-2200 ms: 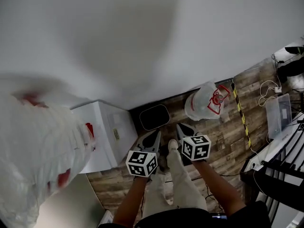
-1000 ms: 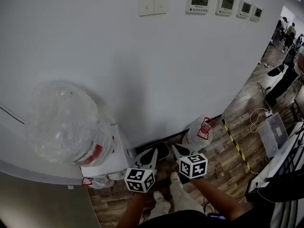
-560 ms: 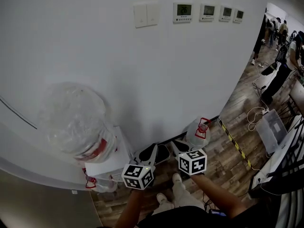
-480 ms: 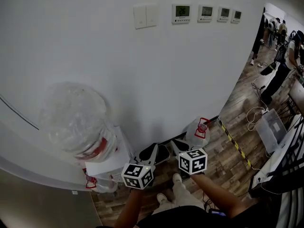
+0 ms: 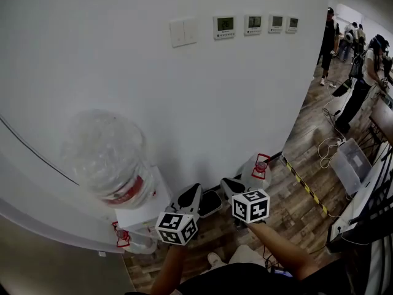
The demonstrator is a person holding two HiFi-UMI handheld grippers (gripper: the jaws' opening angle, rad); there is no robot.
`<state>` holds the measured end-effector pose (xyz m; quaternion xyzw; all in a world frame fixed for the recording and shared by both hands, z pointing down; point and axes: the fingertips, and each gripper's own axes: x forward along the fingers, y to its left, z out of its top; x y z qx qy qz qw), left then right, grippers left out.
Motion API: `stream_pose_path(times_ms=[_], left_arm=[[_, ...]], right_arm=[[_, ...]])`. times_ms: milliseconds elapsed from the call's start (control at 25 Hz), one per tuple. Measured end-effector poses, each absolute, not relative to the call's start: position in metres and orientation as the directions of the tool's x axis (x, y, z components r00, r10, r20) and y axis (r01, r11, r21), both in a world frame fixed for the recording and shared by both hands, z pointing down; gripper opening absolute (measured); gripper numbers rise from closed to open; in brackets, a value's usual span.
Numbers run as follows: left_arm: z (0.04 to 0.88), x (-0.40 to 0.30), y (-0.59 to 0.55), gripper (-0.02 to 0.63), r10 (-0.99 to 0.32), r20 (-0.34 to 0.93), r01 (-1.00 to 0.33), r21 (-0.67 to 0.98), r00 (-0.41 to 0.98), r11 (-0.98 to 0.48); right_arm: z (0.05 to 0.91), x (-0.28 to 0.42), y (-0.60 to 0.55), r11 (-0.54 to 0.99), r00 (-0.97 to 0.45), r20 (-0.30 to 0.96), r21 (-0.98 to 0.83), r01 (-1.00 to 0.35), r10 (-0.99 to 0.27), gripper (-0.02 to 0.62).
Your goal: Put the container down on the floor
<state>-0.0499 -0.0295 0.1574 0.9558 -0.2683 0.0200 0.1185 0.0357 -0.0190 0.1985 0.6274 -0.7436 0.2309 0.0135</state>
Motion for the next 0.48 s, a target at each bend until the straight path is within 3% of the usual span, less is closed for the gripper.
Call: stream_pose_path(times_ms=[480], left_arm=[[0.136,-0.044,-0.013,0.017,-0.537,0.068,-0.538,0.213,0.841,-0.815]], right_arm=[[0.174,0.045,-0.007,0.136,-0.232,0.287,-0.318,-0.938,-0.929,0.031]])
